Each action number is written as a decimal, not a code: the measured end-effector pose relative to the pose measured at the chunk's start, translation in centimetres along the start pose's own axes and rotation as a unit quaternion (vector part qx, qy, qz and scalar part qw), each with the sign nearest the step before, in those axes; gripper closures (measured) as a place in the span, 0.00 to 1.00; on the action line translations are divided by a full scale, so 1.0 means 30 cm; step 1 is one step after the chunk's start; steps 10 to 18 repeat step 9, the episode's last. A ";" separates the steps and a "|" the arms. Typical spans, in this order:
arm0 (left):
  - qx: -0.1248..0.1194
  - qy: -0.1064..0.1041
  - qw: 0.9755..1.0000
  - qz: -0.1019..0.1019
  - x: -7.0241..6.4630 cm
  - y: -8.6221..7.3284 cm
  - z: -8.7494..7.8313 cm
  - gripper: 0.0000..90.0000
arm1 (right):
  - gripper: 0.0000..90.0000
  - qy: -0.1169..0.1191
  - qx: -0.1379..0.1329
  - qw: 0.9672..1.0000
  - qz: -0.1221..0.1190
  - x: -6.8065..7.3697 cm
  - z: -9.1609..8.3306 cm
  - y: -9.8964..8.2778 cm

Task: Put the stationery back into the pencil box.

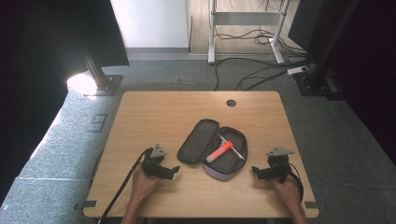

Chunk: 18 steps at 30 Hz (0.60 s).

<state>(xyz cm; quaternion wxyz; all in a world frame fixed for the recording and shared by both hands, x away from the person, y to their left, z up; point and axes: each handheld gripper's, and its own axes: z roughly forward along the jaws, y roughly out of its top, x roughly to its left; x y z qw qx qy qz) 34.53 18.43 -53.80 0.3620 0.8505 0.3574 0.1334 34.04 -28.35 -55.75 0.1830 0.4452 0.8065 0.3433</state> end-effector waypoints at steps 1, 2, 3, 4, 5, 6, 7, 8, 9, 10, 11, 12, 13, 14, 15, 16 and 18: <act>0.005 0.003 1.000 0.001 0.002 -0.006 0.006 0.00 | 0.00 0.000 0.000 1.000 0.000 0.000 0.000 0.000; 0.008 0.004 1.000 0.001 0.003 -0.011 0.011 0.00 | 0.00 0.000 0.000 1.000 0.000 0.000 0.000 0.000; 0.014 0.006 1.000 0.000 0.004 -0.015 0.018 0.00 | 0.00 0.000 0.000 1.000 0.000 0.000 0.000 0.000; 0.021 0.009 1.000 0.002 0.004 -0.019 0.026 0.00 | 0.00 0.000 0.000 1.000 0.000 0.000 0.000 0.000; 0.031 0.012 0.999 0.004 0.004 -0.019 0.031 0.00 | 0.00 0.000 0.000 1.000 0.000 0.000 0.000 0.000; 0.035 0.012 0.999 0.005 0.003 -0.018 0.034 0.00 | 0.00 0.000 0.000 1.000 0.000 0.000 0.000 0.000; 0.035 0.014 0.999 0.006 0.002 -0.018 0.034 0.00 | 0.00 0.000 0.000 1.000 0.000 0.000 0.000 0.000; 0.035 0.013 0.999 0.006 0.002 -0.018 0.034 0.00 | 0.00 0.000 0.000 1.000 0.000 0.000 0.000 0.000; 0.036 0.013 0.999 0.003 0.004 -0.018 0.034 0.00 | 0.00 0.000 0.000 1.000 0.000 0.000 0.000 0.000; 0.036 0.013 0.999 0.003 0.004 -0.018 0.034 0.00 | 0.00 0.000 0.000 1.000 0.000 0.000 0.000 0.000; 0.036 0.013 0.999 0.003 0.004 -0.018 0.034 0.00 | 0.00 0.000 0.000 1.000 0.000 0.000 0.000 0.000; 0.036 0.013 0.999 0.003 0.004 -0.018 0.034 0.00 | 0.00 0.000 0.000 1.000 0.000 0.000 0.000 0.000; 0.036 0.013 0.999 0.003 0.004 -0.018 0.034 0.00 | 0.00 0.000 0.000 1.000 0.000 0.000 0.000 0.000; 0.036 0.013 0.999 0.003 0.004 -0.018 0.034 0.00 | 0.00 0.000 0.000 1.000 0.000 0.000 0.000 0.000; 0.036 0.013 0.999 0.003 0.004 -0.018 0.034 0.00 | 0.00 0.000 0.000 1.000 0.000 0.000 0.000 0.000; 0.036 0.013 0.999 0.003 0.004 -0.018 0.034 0.00 | 0.00 0.000 0.000 1.000 0.000 0.000 0.000 0.000; 0.036 0.013 0.999 0.003 0.004 -0.018 0.034 0.00 | 0.00 0.000 0.000 1.000 0.000 0.000 0.000 0.000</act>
